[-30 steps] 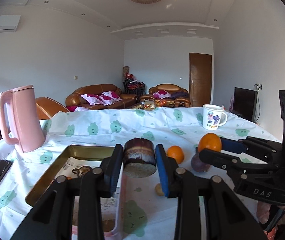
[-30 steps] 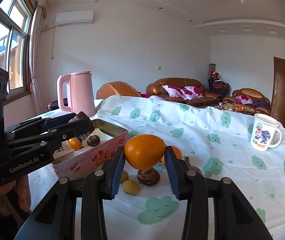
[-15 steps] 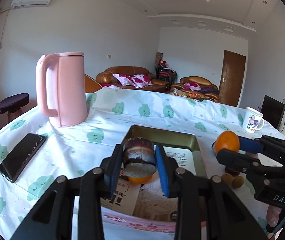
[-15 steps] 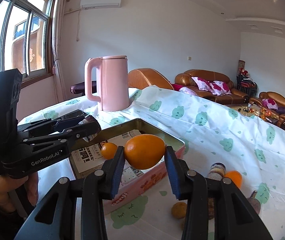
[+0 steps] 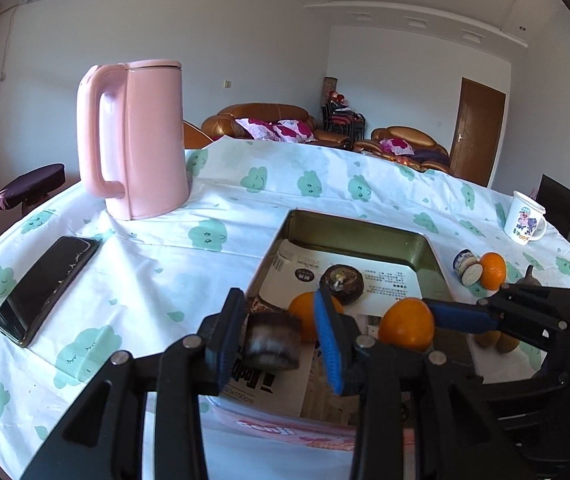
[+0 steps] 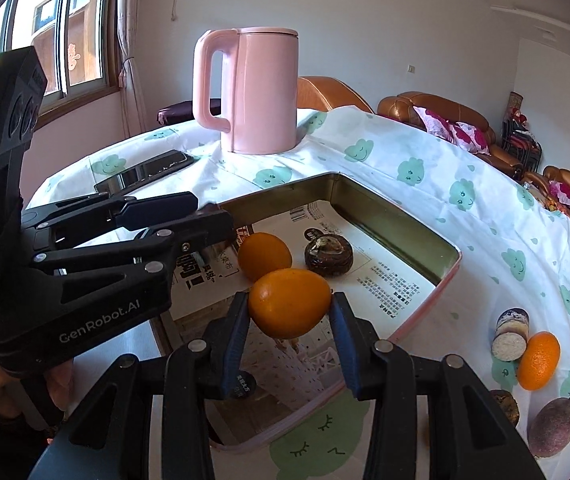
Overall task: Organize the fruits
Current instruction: 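Open both tools to drop the orange and pastry into the tin, then grasp a small tan fruit with the right tool while the left tool grasps another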
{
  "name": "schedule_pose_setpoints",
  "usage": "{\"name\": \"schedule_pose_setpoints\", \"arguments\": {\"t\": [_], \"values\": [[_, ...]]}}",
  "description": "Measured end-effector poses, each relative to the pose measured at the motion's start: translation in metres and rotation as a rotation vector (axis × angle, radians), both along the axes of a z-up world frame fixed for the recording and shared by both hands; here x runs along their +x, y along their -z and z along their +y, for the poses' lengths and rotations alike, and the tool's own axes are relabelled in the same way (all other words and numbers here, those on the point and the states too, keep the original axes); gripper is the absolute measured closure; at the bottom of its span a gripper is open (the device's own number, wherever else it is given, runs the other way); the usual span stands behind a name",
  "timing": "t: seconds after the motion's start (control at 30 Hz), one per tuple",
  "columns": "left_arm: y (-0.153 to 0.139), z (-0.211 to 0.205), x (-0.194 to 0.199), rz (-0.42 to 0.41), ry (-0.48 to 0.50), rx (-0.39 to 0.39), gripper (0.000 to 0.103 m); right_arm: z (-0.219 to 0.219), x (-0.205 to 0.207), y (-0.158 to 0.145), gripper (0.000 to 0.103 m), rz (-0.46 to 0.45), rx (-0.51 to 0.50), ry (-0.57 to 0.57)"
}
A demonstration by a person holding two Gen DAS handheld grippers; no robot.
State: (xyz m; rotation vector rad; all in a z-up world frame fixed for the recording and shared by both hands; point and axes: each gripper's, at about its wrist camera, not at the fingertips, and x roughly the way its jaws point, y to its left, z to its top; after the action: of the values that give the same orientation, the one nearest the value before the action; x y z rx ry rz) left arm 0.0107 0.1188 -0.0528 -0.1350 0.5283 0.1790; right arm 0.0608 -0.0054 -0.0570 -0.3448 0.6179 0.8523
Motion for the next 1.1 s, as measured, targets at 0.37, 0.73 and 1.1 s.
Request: {"name": "schedule_pose_setpoints", "arguments": {"t": [0.37, 0.73, 1.1], "values": [[-0.018, -0.029, -0.006, -0.07, 0.051, 0.019, 0.016, -0.123, 0.003, -0.013, 0.046, -0.032, 0.071, 0.25], [-0.017, -0.074, 0.003, -0.053, 0.152, 0.051, 0.016, -0.138, 0.02, 0.011, 0.046, 0.08, 0.016, 0.267], [-0.02, -0.117, 0.008, -0.039, 0.271, 0.094, 0.019, -0.162, 0.02, 0.02, 0.072, 0.095, 0.044, 0.335]]}}
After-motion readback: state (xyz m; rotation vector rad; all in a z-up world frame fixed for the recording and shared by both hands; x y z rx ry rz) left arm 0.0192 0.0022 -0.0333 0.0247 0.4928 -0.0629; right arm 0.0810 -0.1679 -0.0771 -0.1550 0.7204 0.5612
